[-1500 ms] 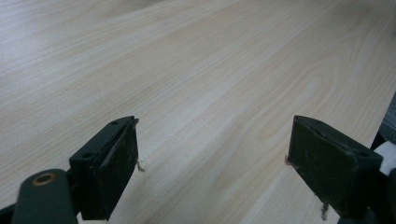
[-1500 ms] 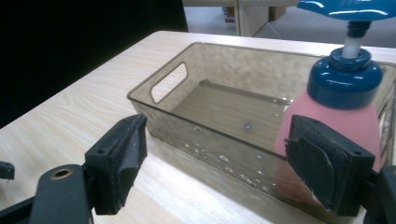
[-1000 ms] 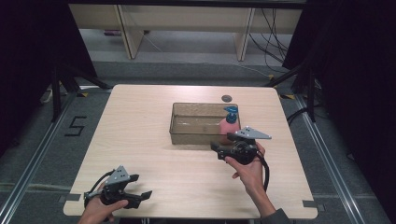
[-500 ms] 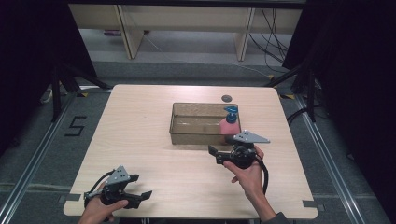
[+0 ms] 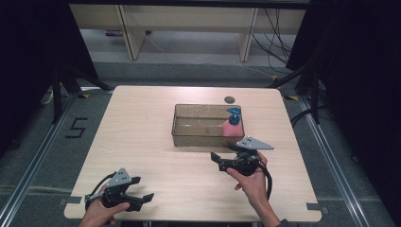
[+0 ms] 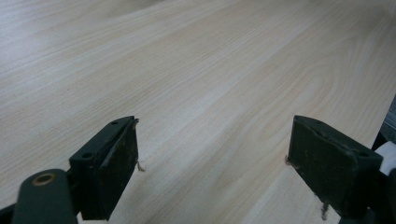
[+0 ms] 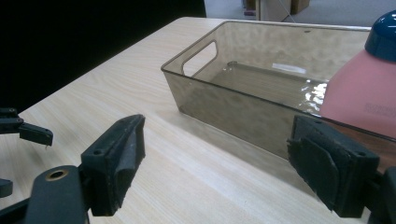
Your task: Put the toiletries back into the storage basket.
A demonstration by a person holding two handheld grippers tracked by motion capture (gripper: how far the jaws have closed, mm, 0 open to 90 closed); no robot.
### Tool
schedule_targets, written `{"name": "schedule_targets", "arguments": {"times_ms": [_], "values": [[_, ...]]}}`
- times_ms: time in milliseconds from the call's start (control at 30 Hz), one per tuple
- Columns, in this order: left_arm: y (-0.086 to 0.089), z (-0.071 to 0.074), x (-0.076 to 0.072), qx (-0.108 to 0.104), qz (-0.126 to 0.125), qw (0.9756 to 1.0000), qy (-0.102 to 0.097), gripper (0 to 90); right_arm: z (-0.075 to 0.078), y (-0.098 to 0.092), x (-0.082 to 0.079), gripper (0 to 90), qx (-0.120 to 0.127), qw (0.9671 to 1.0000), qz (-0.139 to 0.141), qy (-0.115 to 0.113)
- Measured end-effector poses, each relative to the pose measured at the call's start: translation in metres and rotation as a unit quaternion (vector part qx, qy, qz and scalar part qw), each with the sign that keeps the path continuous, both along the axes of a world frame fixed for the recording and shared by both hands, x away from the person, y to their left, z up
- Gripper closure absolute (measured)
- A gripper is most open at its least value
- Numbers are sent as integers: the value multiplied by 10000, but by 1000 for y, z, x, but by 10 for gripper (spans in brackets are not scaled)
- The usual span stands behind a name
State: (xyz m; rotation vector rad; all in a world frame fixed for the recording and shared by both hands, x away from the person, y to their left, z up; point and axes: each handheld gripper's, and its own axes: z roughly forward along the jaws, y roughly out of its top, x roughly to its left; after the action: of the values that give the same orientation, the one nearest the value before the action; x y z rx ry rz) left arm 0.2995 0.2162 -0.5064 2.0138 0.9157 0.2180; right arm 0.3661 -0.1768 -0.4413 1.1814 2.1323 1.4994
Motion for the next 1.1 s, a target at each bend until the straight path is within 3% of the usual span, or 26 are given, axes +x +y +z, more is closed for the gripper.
{"name": "schedule_targets", "arguments": {"times_ms": [33, 100, 133, 167, 233, 267, 300, 333, 433, 533, 600, 633, 733, 833, 900, 967, 1000, 1033, 1100], "values": [[0, 0, 0, 0, 1, 10000, 0, 155, 0, -1, 0, 193, -56, 9999, 3, -90], [0, 0, 0, 0, 1, 10000, 0, 155, -1, 0, -2, 193, 7, 10000, 17, 37], [0, 0, 0, 4, -2, 10000, -1, 155, -1, -1, -3, 193, -50, 10000, 30, 19], [0, 0, 0, 3, -2, 10000, 0, 155, -2, 0, -3, 193, 51, 10000, 53, -10], [0, 0, 0, 2, 3, 10000, 0, 155, -4, 1, -6, 191, 37, 9999, -64, 107], [0, 0, 0, 2, 3, 10000, 1, 155, -3, 0, -6, 191, -25, 10000, 25, 70], [0, 0, 0, 5, 4, 10000, 4, 155, -4, 0, -6, 191, 61, 9999, 95, -6], [0, 0, 0, 4, 4, 10000, 4, 155, -4, 1, -7, 191, 78, 9999, 86, 62], [0, 0, 0, 12, -6, 10000, 13, 155, -4, 0, -9, 191, -61, 10000, 49, -12], [0, 0, 0, 6, 4, 10000, 10, 155, -5, 1, -13, 191, 135, 9998, 78, 110], [-1, 0, -1, 15, 57, 10000, -6, 155, -5, -1, -13, 191, 17, 10000, 87, -13], [-1, -1, 0, -21, 57, 10000, -22, 155, -6, 0, -14, 191, 97, 9999, 123, 64], [-1, -1, 0, -19, 63, 10000, -21, 155, -7, -2, -16, 191, 15, 9999, 92, 36], [-1, -1, -1, -32, 73, 10000, -19, 155, -8, -1, -19, 191, 136, 9995, 125, 239], [-1, -1, -1, -39, 78, 10000, -23, 155, -10, -2, -19, 191, 45, 9999, 118, 40], [-1, -1, 0, -30, 73, 10000, -18, 155, -11, -2, -21, 191, 86, 9997, 155, 182], [-1, -1, 0, -30, 74, 10000, -17, 155, -10, -3, -22, 191, 22, 9999, 124, 97], [-1, -1, 0, -31, 76, 10000, -18, 155, -11, -2, -23, 191, 141, 9997, 161, 149], [-1, -1, 0, -31, 76, 10000, -19, 155, -11, -4, -24, 191, 114, 9996, 192, 198]]}}
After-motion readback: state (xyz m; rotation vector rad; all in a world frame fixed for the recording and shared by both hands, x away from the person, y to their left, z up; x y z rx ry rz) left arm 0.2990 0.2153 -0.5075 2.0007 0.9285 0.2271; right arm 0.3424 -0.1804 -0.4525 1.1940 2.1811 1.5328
